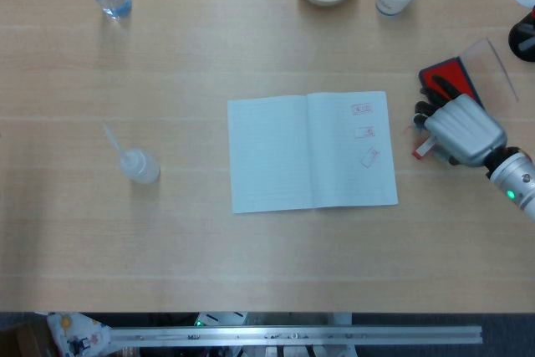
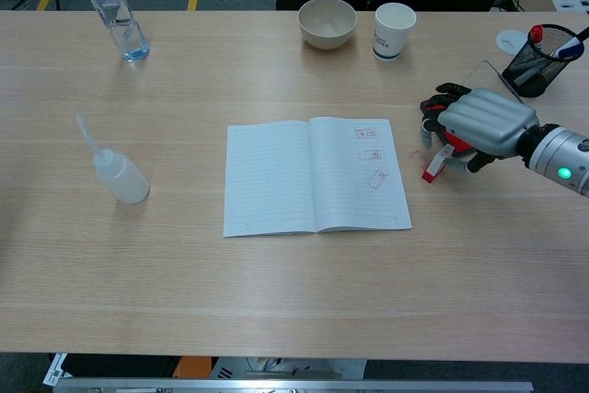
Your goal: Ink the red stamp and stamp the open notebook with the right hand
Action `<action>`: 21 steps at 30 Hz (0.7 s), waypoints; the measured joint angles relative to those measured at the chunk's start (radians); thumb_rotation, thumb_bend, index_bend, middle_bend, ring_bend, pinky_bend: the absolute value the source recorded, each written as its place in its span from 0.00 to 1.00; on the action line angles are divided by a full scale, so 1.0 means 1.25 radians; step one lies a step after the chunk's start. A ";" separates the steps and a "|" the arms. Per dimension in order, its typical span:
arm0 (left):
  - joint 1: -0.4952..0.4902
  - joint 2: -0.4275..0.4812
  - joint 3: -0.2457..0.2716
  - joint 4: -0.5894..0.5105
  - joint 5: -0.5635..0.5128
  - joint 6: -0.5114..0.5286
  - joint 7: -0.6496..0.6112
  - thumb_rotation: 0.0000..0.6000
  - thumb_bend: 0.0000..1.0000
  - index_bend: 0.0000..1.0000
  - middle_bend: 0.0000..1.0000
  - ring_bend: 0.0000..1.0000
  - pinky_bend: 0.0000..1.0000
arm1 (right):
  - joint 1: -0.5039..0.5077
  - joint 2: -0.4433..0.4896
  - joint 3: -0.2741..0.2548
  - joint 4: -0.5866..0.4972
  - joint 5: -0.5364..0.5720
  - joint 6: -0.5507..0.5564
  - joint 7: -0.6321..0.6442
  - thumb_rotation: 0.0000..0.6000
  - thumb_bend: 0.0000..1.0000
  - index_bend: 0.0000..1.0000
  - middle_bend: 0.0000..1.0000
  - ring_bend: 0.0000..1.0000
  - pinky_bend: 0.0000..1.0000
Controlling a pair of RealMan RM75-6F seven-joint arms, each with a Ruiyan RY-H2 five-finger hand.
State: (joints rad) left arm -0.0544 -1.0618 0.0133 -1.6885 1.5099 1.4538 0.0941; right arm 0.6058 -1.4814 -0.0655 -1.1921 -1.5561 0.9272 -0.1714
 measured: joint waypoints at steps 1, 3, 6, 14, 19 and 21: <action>0.000 0.000 0.000 0.000 0.000 0.000 0.000 1.00 0.34 0.18 0.12 0.10 0.09 | -0.001 0.002 0.000 -0.003 -0.001 0.002 0.000 1.00 0.29 0.42 0.32 0.12 0.03; 0.000 0.000 0.000 0.000 0.001 0.001 0.000 1.00 0.34 0.18 0.12 0.10 0.09 | -0.003 0.009 -0.001 -0.012 -0.004 0.009 0.001 1.00 0.29 0.42 0.32 0.12 0.03; -0.001 0.000 0.000 0.000 0.003 0.002 -0.001 1.00 0.34 0.18 0.12 0.10 0.09 | -0.008 0.024 -0.002 -0.027 -0.008 0.022 0.005 1.00 0.29 0.42 0.32 0.12 0.03; -0.009 -0.003 -0.006 0.000 0.002 -0.005 0.002 1.00 0.34 0.18 0.12 0.10 0.09 | -0.031 0.093 -0.001 -0.105 -0.023 0.091 0.033 1.00 0.29 0.42 0.32 0.13 0.03; -0.015 -0.016 -0.016 0.008 -0.004 -0.005 0.004 1.00 0.34 0.18 0.12 0.10 0.09 | -0.067 0.151 0.017 -0.170 -0.004 0.157 0.035 1.00 0.35 0.42 0.36 0.18 0.05; -0.016 -0.024 -0.023 0.013 -0.009 -0.001 0.004 1.00 0.34 0.18 0.12 0.10 0.09 | -0.088 0.173 0.029 -0.195 0.017 0.189 0.015 1.00 0.38 0.44 0.38 0.20 0.08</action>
State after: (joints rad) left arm -0.0750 -1.0919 -0.0151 -1.6720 1.4992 1.4524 0.0990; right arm 0.4953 -1.2655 -0.0290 -1.4361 -1.5343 1.1636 -0.1529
